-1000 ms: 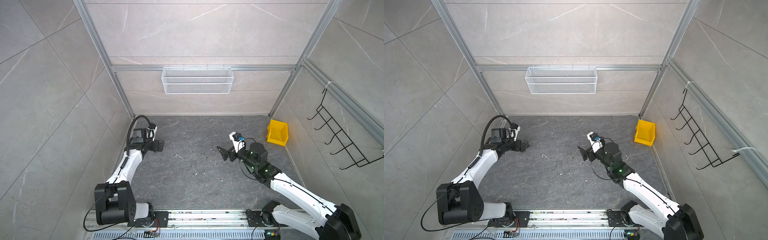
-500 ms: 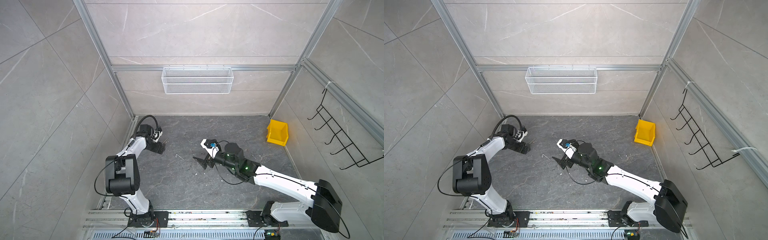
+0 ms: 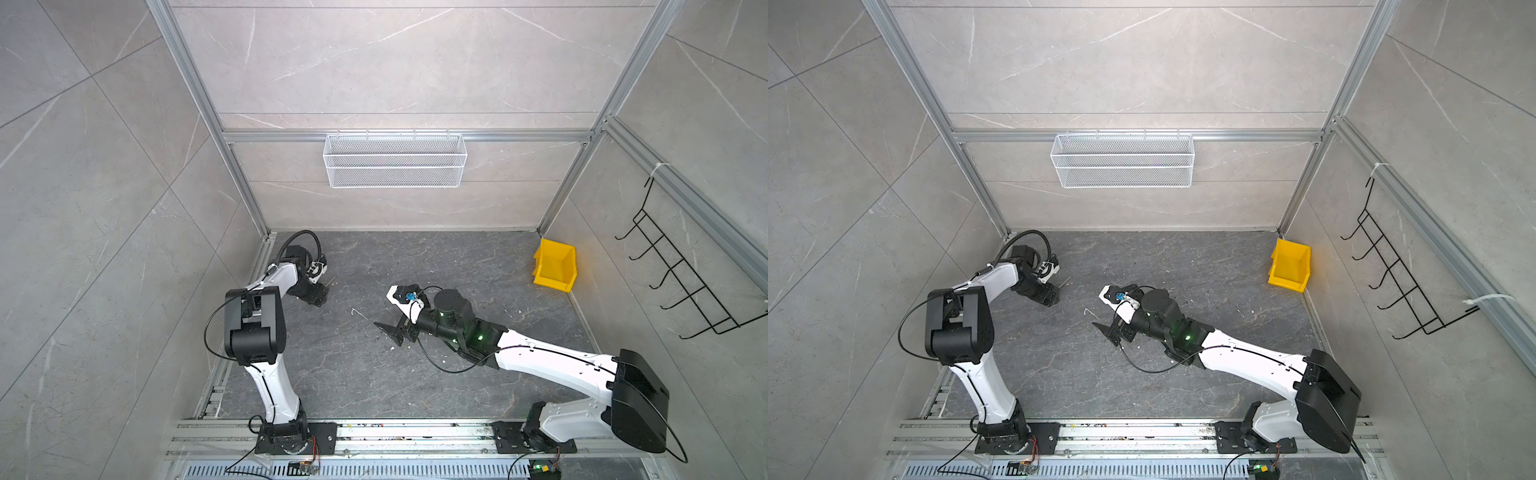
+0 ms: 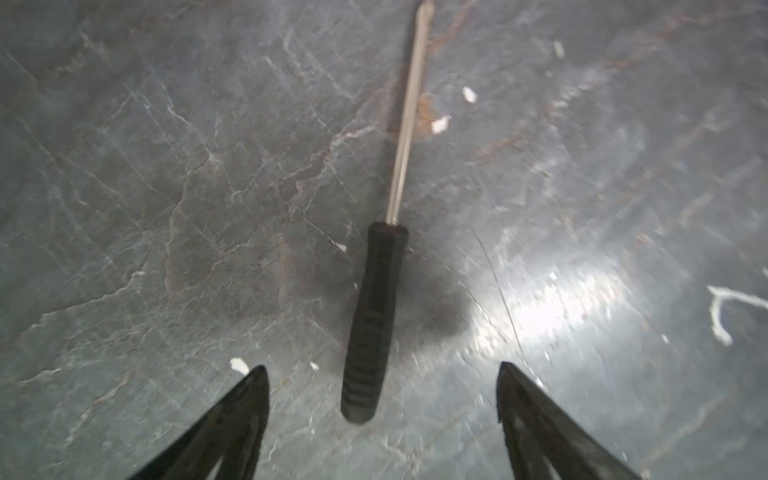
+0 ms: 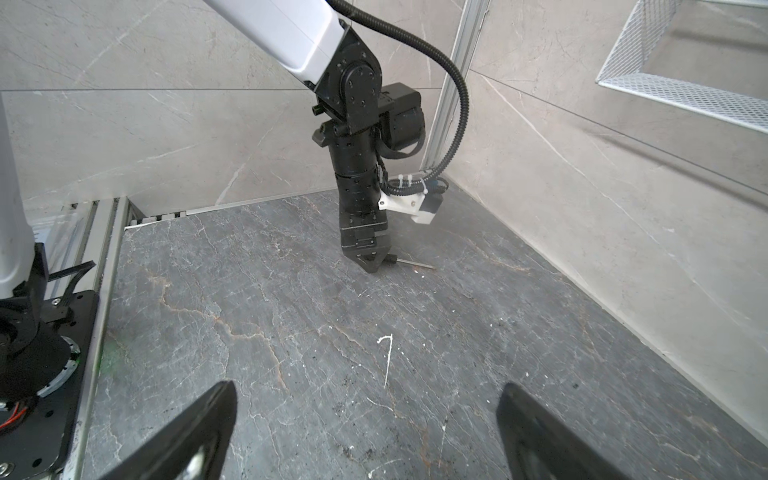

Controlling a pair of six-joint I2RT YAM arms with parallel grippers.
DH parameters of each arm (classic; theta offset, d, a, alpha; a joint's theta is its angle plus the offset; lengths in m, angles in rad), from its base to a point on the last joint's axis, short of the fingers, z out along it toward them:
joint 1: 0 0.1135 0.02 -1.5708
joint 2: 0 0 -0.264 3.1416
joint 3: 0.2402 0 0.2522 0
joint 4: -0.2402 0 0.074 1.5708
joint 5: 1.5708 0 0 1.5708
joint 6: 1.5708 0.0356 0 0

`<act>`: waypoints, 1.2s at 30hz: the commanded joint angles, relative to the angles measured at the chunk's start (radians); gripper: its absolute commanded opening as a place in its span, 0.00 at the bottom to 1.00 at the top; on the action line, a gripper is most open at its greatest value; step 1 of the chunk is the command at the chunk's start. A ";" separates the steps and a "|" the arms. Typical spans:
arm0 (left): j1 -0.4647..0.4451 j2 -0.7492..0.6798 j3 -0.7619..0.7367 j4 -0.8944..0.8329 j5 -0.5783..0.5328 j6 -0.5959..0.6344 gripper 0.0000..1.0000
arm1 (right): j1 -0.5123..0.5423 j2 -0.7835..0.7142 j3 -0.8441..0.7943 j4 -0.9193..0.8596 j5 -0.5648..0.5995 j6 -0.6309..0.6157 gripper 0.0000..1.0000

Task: Put the screwdriver in the bin
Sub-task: 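Lower the left gripper onto the screwdriver handle while the right arm reaches inward, then close the left gripper on the screwdriver handle and lift it upright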

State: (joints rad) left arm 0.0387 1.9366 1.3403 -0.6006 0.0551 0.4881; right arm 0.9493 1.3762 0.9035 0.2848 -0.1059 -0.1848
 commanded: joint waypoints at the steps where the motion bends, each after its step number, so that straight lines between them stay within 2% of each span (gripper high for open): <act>1: -0.001 0.048 0.051 -0.002 -0.019 0.015 0.77 | 0.009 0.018 0.032 0.004 -0.005 -0.015 0.99; 3: -0.003 0.074 0.066 -0.008 -0.017 0.007 0.69 | 0.010 0.020 0.035 -0.002 -0.005 -0.017 0.99; 11: -0.002 0.082 0.062 -0.029 -0.022 0.023 0.21 | 0.010 0.036 0.053 -0.014 -0.001 -0.020 0.99; 17: -0.002 0.044 0.053 -0.039 -0.006 0.026 0.01 | 0.010 0.033 0.042 0.031 0.046 0.001 0.99; 20: -0.003 0.009 0.046 -0.032 0.008 0.015 0.00 | 0.010 0.022 0.029 0.053 0.065 0.002 0.99; 29: -0.007 -0.158 -0.013 0.084 0.129 -0.101 0.00 | 0.008 -0.056 0.004 -0.022 0.132 -0.114 0.99; 36: -0.084 -0.257 -0.018 0.145 0.224 -0.207 0.00 | -0.034 -0.146 -0.031 -0.059 0.171 -0.107 0.99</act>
State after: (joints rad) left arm -0.0044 1.7367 1.3251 -0.5110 0.1989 0.3565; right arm 0.9356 1.2732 0.8963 0.2493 0.0345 -0.2890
